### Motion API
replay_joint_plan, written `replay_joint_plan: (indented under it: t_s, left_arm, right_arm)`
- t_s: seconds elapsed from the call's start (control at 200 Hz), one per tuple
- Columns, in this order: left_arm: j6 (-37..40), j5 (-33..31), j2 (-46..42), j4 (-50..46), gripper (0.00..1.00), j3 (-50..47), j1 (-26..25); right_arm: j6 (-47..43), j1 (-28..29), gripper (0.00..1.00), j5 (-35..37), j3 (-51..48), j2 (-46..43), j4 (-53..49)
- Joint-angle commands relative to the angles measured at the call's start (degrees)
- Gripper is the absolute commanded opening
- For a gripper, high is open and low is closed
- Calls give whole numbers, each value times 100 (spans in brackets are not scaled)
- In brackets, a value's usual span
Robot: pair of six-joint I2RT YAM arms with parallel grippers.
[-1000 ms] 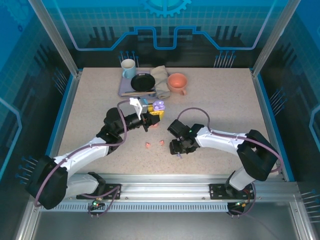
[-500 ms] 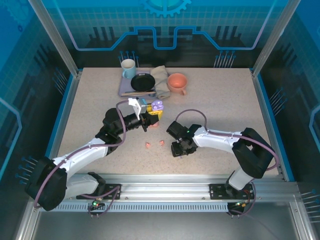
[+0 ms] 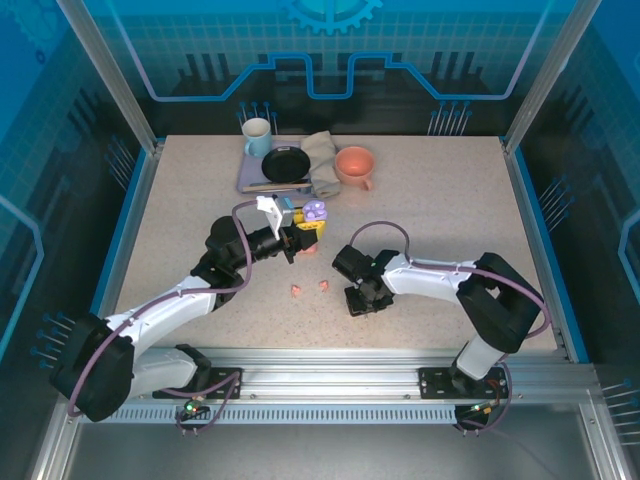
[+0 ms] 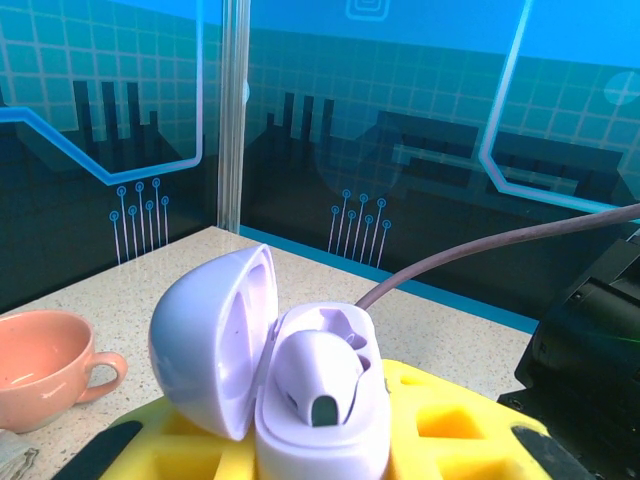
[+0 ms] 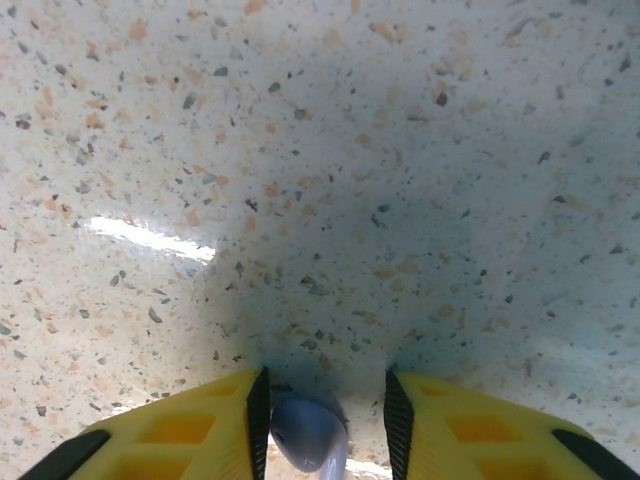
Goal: Insert wireless bluetooth earbuds into charging case
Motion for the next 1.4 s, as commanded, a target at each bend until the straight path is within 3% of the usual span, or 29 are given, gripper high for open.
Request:
replay_joint_plan:
  t_s: [0.0,0.145,0.58,0.8,1.03,1.396]
  left_arm:
    - [127,-54,46,99,0,49,56]
    - [124,-30,82,104,0,93,59]
    - [91,-18,119,118,0,147,53]
    - [91,-35,146,136,0,151,56]
    - [75,-34,173,161,0,162,58]
    - [52,-37,207,158,0,190,56]
  right_arm:
    - [6,113,33,-156,-23,250,53]
    - [84,121,38,-208,-69,99,33]
    - [199,233,38,-261,-437,-321,-28]
    - [318,262,33,47,-251,-16,-233]
    - [479,280,20,451,144,409,-524]
    - [883,12,17,1192,409,388,-765]
